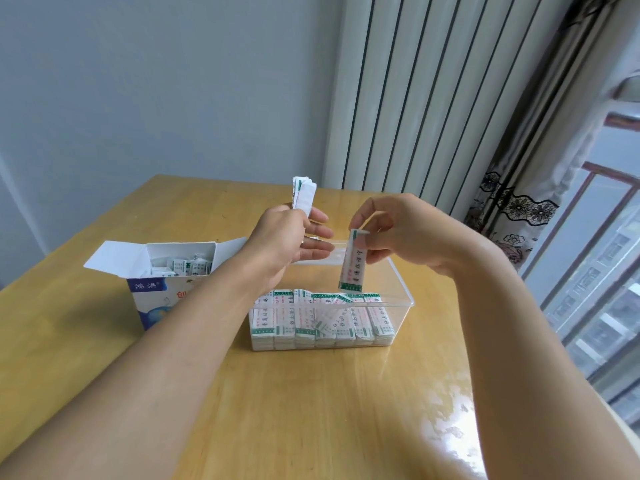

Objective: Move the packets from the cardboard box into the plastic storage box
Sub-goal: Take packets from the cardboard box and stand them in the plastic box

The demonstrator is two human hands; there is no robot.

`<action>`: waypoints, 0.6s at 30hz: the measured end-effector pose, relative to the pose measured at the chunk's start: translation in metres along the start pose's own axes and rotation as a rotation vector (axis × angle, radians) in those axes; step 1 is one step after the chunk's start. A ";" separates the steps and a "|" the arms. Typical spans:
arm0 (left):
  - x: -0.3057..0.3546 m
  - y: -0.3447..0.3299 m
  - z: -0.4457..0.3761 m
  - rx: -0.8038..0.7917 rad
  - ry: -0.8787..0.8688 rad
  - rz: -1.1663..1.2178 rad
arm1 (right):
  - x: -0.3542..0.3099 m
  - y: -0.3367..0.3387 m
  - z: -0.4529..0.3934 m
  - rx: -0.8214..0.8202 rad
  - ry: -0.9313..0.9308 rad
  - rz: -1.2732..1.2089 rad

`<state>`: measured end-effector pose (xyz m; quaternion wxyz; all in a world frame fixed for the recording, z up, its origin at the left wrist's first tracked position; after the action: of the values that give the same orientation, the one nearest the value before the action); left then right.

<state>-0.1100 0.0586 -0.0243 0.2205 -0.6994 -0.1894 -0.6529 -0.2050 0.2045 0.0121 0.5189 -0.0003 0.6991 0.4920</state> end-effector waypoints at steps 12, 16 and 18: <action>-0.005 -0.006 0.003 -0.184 0.067 -0.087 | -0.011 0.007 0.000 0.190 0.139 -0.404; -0.004 -0.012 0.010 -0.352 0.152 0.058 | -0.009 -0.002 -0.008 0.329 0.187 -0.174; -0.003 -0.009 0.009 -0.339 0.143 0.037 | -0.008 -0.005 -0.011 0.312 0.205 -0.151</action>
<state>-0.1079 0.0711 -0.0276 0.1246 -0.6817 -0.0478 -0.7193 -0.2064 0.1898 0.0142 0.4742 -0.0225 0.8139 0.3349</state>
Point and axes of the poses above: each hand's wrist, its own z-axis away from the middle knuckle, its own y-axis out of the back of the hand, x = y × z, the point moved 4 cm from there along -z, towards the middle knuckle, and after that the axes turned 4 degrees about -y, right-handed, at the moved point
